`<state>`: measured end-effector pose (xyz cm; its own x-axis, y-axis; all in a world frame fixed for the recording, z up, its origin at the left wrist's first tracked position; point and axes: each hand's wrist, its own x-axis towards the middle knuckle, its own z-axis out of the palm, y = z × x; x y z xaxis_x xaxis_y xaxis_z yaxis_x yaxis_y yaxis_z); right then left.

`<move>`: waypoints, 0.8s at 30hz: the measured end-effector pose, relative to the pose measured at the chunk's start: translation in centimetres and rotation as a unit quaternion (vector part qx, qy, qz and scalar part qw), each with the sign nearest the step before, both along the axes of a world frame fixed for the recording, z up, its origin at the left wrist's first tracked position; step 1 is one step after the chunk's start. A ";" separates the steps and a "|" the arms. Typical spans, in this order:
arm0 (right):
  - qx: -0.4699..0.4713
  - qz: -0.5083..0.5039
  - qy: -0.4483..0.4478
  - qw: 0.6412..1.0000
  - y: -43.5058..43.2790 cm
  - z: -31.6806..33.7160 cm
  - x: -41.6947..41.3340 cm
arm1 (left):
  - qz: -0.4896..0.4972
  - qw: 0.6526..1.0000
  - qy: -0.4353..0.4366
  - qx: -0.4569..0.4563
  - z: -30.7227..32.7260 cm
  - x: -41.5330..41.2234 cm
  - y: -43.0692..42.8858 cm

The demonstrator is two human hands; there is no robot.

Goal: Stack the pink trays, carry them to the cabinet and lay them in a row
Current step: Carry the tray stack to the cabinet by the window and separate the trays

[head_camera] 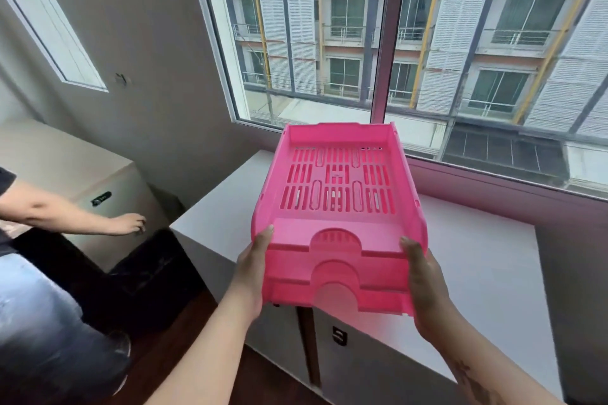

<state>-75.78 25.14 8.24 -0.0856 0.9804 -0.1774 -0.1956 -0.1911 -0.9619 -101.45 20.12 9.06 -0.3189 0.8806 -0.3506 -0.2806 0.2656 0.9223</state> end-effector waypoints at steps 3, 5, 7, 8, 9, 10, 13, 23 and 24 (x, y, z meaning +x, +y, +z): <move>-0.010 -0.021 -0.012 1.000 0.6 -1.1 -1.2 | -0.025 1.000 0.007 0.002 -0.8 -1.2 1.5; -0.008 -0.034 -0.033 0.999 0.7 -1.5 -2.0 | -0.041 0.999 0.015 0.006 -1.4 -2.0 2.4; -0.007 -0.041 -0.060 0.997 0.6 -1.7 -2.6 | -0.062 0.998 0.029 0.007 -2.0 -2.8 3.1; -0.008 -0.045 -0.068 0.997 0.6 -1.6 -3.0 | -0.080 0.996 0.035 0.010 -2.1 -3.3 3.4; -0.009 -0.050 -0.079 0.996 0.5 -1.5 -3.3 | -0.101 0.994 0.048 0.016 -2.1 -3.8 3.8; -0.009 -0.058 -0.095 0.994 0.4 -1.2 -3.5 | -0.125 0.990 0.067 0.027 -1.8 -4.3 4.2; 0.017 -0.118 -0.152 0.981 0.3 0.3 -4.1 | -0.160 0.976 0.126 0.076 0.0 -6.2 6.0; 0.067 -0.231 -0.334 0.911 2.0 5.6 -7.4 | -0.216 0.950 0.183 0.128 3.8 -8.6 9.4; 0.075 -0.239 -0.332 0.909 1.8 5.9 -8.2 | -0.213 0.952 0.174 0.134 4.2 -9.4 9.3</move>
<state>-83.95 26.90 14.14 0.4341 0.8948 0.1045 0.4121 -0.0941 -0.9063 -110.81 29.46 13.27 0.0308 0.9990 -0.0338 0.1342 0.0294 0.9905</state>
